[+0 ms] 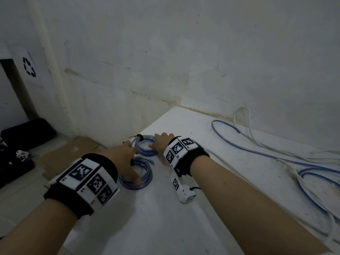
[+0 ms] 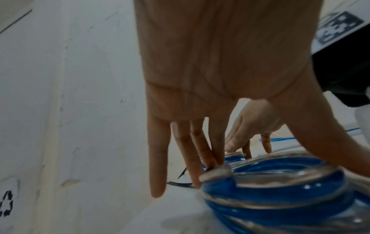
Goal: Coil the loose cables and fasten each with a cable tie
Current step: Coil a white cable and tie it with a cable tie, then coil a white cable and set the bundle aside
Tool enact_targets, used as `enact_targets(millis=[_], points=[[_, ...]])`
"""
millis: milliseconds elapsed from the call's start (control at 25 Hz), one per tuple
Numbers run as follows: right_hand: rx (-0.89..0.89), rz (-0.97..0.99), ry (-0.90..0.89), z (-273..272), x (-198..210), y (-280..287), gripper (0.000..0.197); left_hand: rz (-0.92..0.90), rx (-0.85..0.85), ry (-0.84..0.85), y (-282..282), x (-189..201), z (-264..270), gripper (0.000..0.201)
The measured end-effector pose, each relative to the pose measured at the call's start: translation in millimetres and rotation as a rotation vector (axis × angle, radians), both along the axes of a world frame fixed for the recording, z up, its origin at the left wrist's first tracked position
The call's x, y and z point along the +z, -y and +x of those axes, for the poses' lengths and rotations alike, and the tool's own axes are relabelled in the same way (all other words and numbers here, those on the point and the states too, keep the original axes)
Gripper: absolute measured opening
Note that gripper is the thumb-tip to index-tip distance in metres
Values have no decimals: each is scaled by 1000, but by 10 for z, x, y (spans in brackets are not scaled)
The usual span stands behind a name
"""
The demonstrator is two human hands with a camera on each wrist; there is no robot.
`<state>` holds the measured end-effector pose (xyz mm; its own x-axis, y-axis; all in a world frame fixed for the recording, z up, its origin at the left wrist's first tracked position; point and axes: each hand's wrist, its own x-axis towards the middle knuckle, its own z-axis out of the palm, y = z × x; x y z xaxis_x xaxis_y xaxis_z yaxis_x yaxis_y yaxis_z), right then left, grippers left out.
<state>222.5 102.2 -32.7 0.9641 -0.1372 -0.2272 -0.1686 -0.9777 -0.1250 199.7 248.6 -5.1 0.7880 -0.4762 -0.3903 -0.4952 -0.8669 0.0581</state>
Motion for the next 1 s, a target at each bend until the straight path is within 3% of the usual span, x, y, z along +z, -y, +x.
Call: enact_targets(millis=[80,200,360,480,600,720,840,920,1000], points=[[-44,85,4,-29,70,54,47,34,-20,31,-4,32,-39,85],[-1,125,49,-222,200,272,36,43,-27,76,-17,48,-76,78],[141,-190,-33,-666,31,459,46,-10,40,71,80,-22,-123,71],[157,-166,79,-842,-84,470,25,-53,19,163,240,-58,-273,61],[43,114,213,-985,196,487,32,-360,-4,158,477,2,-519,50],[-83,614,469,-1281,561,649,30,-953,288,-257,803,147,-823,56],[-71,1124,463,-1753,702,849,24,-1370,528,-655,1119,326,-992,36],[-62,1188,395,-2093,717,1070,25,-1502,601,-759,1250,398,-1049,28],[-65,1126,300,-2366,760,1288,25,-1714,673,-833,1261,406,-968,32]])
